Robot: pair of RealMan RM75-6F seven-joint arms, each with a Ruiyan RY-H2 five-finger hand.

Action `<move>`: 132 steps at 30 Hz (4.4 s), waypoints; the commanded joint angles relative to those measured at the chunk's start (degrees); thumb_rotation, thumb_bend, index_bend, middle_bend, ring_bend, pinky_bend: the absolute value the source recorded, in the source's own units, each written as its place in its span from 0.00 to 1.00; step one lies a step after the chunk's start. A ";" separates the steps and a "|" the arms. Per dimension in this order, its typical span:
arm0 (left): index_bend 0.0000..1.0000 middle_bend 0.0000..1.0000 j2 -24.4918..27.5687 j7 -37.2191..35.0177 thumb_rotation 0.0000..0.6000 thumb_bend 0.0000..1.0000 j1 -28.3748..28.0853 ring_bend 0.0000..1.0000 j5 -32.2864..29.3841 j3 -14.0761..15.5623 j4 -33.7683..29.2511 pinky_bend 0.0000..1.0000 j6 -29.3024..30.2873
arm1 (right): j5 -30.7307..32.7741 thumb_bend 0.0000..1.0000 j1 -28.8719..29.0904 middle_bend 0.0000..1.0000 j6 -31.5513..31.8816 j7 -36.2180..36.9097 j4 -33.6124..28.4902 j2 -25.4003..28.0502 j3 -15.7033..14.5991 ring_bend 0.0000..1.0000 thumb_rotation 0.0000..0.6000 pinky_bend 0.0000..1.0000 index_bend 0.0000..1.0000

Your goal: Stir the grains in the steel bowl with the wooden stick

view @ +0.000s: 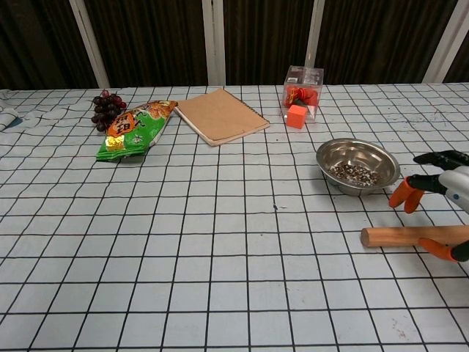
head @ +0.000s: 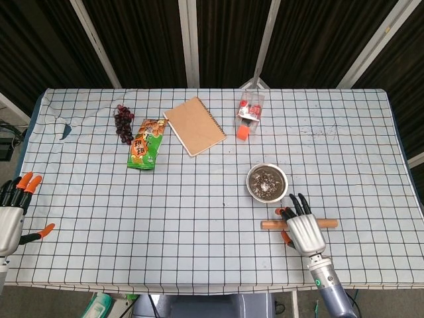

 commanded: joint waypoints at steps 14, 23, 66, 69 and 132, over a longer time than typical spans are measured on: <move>0.00 0.00 0.09 -0.32 1.00 0.02 -0.10 0.00 -0.12 0.00 0.00 0.00 -0.22 | 2.44 0.35 1.37 0.42 -0.93 -0.35 2.55 -3.52 0.57 0.09 1.00 0.00 0.44; 0.00 0.00 0.13 -0.42 1.00 0.02 -0.10 0.00 -0.25 0.00 -0.07 0.00 -0.26 | 3.12 0.35 2.03 0.43 -1.27 -0.44 3.64 -4.93 0.32 0.10 1.00 0.00 0.46; 0.00 0.00 0.36 -0.80 1.00 0.02 -0.20 0.00 -0.46 0.07 -0.39 0.00 -0.58 | 3.03 0.41 2.97 0.59 0.43 1.43 3.64 -4.73 -0.43 0.22 1.00 0.00 0.69; 0.00 0.00 0.33 -0.75 1.00 0.02 -0.18 0.00 -0.46 0.08 -0.40 0.00 -0.56 | 2.74 0.41 3.01 0.59 0.77 1.61 3.47 -4.54 -0.42 0.22 1.00 0.00 0.69; 0.00 0.00 0.35 -0.86 1.00 0.02 -0.20 0.00 -0.93 0.05 -0.79 0.00 -0.89 | 16.50 0.55 5.65 0.72 16.05 42.40 -12.51 -2.50 23.93 0.37 1.00 0.00 0.85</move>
